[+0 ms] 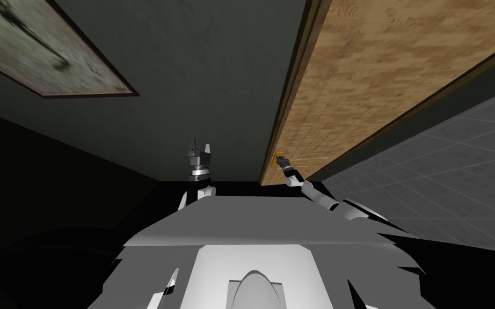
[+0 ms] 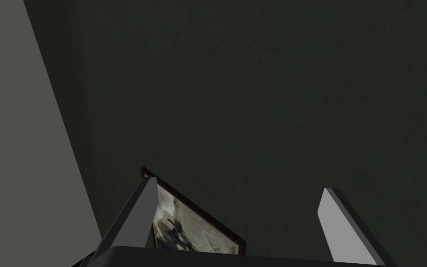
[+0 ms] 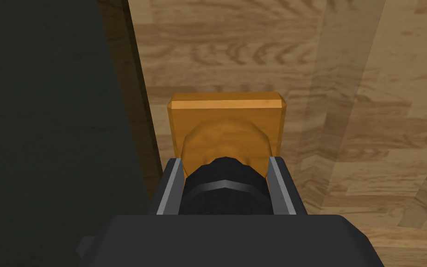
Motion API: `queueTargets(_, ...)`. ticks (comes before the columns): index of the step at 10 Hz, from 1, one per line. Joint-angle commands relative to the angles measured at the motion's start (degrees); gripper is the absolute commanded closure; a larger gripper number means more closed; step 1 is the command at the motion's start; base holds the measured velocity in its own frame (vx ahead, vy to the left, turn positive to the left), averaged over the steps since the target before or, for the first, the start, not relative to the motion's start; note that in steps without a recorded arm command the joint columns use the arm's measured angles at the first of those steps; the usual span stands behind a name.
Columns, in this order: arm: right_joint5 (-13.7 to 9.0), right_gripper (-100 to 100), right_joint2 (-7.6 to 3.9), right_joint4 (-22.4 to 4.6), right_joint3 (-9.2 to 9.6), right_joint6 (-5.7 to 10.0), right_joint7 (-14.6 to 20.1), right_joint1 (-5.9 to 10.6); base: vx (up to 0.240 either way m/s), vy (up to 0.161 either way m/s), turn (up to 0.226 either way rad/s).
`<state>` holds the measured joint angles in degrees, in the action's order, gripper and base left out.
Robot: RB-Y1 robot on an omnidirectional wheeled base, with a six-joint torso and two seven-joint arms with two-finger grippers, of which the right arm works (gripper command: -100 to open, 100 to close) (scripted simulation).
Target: Pull the door open
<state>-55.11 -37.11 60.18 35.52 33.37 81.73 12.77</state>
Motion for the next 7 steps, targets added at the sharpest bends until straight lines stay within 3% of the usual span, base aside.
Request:
queueTargets(1, 0.17, 100, -1.07, 0.55, 1.55, 0.81, 1.39, -0.24, -0.178, -0.126, 0.133)
queueTargets(5, 0.40, 100, -4.10, 2.48, 4.82, 2.33, 4.23, -0.97, -0.209, -0.117, 0.106)
queueTargets(6, 0.51, 100, -3.51, 1.69, 4.48, 2.26, 3.96, -0.47, -0.100, -0.043, 0.026)
queueTargets(7, 0.81, 100, -4.68, 2.25, 6.08, 3.22, 5.20, -0.74, -0.122, -0.086, 0.094)
